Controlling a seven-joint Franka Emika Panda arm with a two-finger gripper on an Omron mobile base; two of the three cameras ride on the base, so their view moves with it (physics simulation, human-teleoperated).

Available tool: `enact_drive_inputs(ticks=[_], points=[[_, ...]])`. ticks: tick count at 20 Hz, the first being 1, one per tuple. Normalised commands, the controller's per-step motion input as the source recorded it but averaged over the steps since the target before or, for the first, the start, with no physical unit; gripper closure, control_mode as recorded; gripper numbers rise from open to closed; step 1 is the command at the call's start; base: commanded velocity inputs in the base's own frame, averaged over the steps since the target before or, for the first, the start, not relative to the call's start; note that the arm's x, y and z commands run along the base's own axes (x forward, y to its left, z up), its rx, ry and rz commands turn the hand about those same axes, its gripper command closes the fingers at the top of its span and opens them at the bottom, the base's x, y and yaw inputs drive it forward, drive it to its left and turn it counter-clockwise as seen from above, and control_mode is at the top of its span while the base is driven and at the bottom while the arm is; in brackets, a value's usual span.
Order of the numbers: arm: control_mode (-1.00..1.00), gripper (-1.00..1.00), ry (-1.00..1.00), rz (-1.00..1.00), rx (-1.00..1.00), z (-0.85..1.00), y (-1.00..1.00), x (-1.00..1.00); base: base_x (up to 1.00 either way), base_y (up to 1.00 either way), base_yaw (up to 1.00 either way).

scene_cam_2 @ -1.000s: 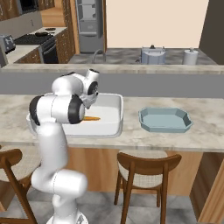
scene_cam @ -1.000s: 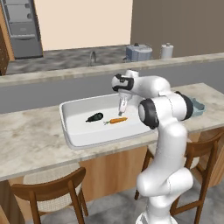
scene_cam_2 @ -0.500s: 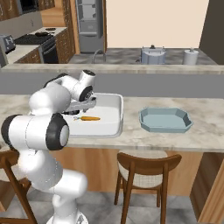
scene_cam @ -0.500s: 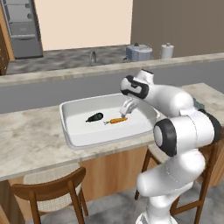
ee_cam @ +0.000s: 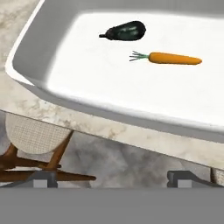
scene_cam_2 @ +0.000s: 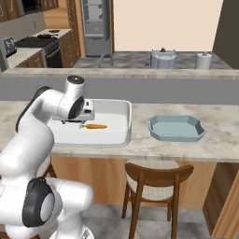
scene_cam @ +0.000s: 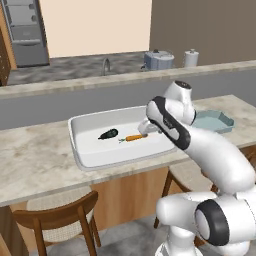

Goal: Place the cold items (carrot and eggplant) from the fridge in one tupperware on the dining counter. Place the warm items (kebab skewer and hot dog) in the stove area in another tupperware.

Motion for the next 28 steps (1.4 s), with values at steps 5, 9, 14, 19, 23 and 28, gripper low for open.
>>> enact_drive_inputs(ticks=[5,9,14,19,23,28], points=[[-1.0,-1.0,-0.13,-0.32,-0.11,0.62,0.0,-0.9,0.0,0.0,0.0],[-1.0,-1.0,-0.14,-0.25,-0.08,0.54,0.0,-0.98,0.0,0.0,0.0],[-1.0,-1.0,-0.11,-0.12,-0.01,0.53,0.0,-0.99,0.0,0.0,0.0],[-1.0,-1.0,-0.13,0.0,-0.04,0.55,-0.01,-0.93,0.0,0.0,0.0],[-1.0,-1.0,-0.04,0.0,-0.11,0.59,0.0,-0.78,0.0,0.0,0.0],[-1.0,-1.0,0.01,-0.01,-0.06,0.22,-0.07,-0.54,0.0,0.0,0.0]])
